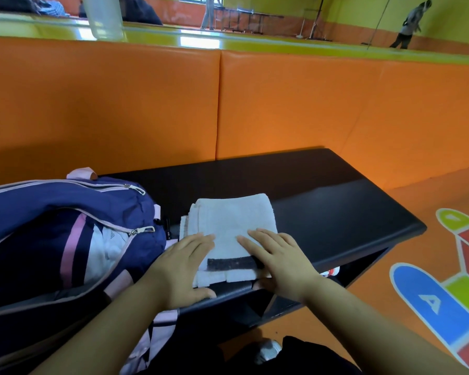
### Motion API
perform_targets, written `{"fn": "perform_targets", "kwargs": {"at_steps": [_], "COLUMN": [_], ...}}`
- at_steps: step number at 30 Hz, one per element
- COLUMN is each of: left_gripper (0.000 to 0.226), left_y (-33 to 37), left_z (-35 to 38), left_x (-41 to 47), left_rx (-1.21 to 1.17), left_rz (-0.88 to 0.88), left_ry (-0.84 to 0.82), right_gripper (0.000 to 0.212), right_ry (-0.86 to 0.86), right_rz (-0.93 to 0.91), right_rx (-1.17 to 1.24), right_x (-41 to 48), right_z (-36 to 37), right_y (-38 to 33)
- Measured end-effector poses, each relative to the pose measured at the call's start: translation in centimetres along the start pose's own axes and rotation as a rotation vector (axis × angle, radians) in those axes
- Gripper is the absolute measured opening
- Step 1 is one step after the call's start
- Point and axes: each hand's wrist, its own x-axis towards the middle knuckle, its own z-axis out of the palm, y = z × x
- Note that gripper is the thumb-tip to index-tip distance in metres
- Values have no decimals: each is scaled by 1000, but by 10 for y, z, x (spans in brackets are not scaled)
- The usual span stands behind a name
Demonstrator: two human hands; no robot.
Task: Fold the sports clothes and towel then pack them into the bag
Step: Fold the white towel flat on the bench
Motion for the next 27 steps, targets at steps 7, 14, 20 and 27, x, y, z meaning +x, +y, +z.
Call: {"fn": "perform_targets", "kwargs": {"at_steps": [7,14,20,27], "left_gripper": [70,57,79,52], "left_y": [12,30,26,8], "left_z": [-17,-54,-64,-66], "left_x": [13,16,20,48], "left_rx": [-106,-78,-161,-305], "left_rz": [-157,-246,-158,-224], "left_ry": [-103,-194,-233,-237], "right_gripper": [53,55,31,27], "right_ry": [-16,-175,-293,-408], "right_rz": [104,203,316,334], "right_rx": [132,280,500,531], "right_x": [13,15,29,48], "right_z": [-19,-51,-60,-78], "right_y": [-2,-1,9,6]}}
